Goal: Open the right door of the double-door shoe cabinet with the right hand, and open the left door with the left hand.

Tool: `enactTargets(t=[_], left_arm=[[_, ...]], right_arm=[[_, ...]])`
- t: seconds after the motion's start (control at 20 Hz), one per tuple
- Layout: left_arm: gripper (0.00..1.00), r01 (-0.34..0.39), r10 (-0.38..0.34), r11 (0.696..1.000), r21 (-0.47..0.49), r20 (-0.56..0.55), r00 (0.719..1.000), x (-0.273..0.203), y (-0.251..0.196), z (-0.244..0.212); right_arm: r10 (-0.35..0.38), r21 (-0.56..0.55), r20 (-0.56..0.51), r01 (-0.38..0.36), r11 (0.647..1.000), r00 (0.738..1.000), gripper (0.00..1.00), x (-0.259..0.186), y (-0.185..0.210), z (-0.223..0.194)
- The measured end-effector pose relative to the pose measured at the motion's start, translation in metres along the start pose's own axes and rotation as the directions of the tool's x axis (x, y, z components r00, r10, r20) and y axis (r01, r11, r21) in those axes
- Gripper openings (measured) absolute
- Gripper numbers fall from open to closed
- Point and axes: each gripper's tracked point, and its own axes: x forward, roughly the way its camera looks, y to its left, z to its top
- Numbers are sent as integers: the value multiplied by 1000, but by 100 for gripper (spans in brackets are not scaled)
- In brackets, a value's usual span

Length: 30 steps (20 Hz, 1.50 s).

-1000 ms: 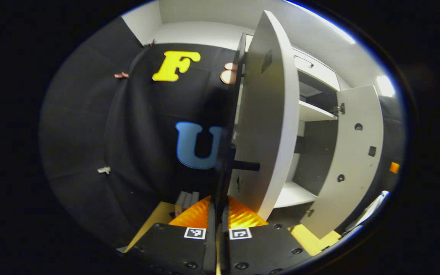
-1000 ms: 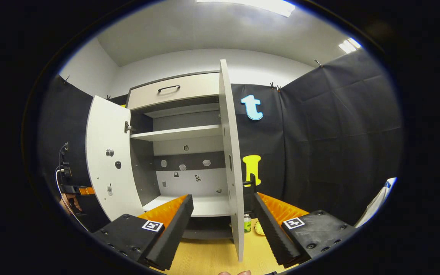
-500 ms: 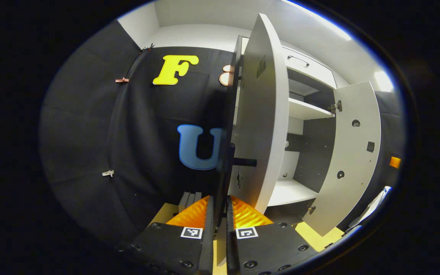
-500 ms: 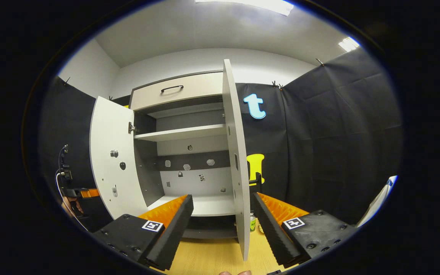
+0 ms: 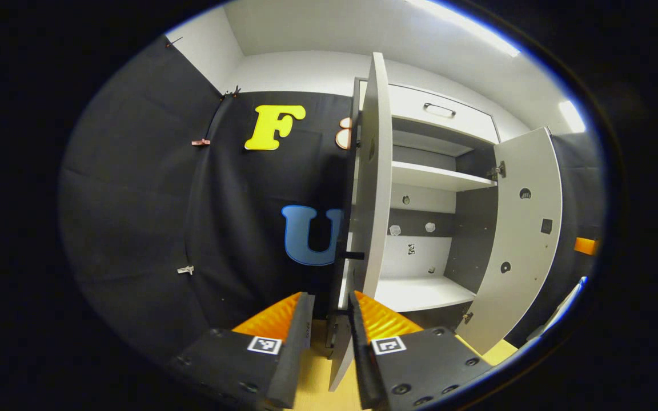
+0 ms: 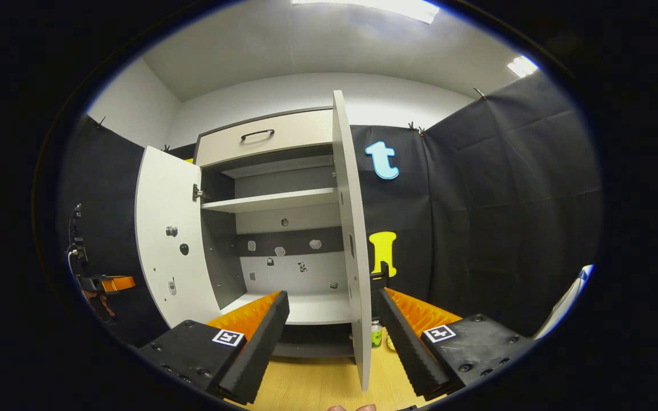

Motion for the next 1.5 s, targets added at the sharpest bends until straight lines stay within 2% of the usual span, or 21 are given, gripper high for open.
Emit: enactTargets(t=[0.25, 0.5, 0.65, 0.75, 0.85, 1.1, 1.5], left_arm=[[96, 13, -15, 999, 47, 38, 999, -27, -28, 19], [96, 36, -42, 996, 87, 67, 997, -44, -70, 33], [96, 53, -56, 998, 38, 70, 996, -51, -94, 37], [96, 46, -47, 999, 6, 77, 996, -53, -102, 38], [96, 34, -33, 999, -2, 83, 996, -57, -108, 36], [96, 29, -33, 998, 49, 100, 994, -64, -123, 37], [96, 43, -47, 998, 51, 98, 994, -70, -131, 34]], right_arm=[[17, -6, 15, -17, 1000, 1000, 98, -1, 8, 6], [36, -7, 29, -35, 999, 999, 98, -1, 20, 10], [39, -16, 37, -39, 999, 999, 98, -4, 24, 14], [41, -28, 52, -39, 999, 998, 100, -9, 26, 17], [47, -41, 59, -45, 998, 997, 98, -9, 30, 19], [65, -45, 41, -63, 997, 997, 98, -10, 36, 11], [51, -25, 45, -50, 998, 998, 98, -7, 29, 10]])
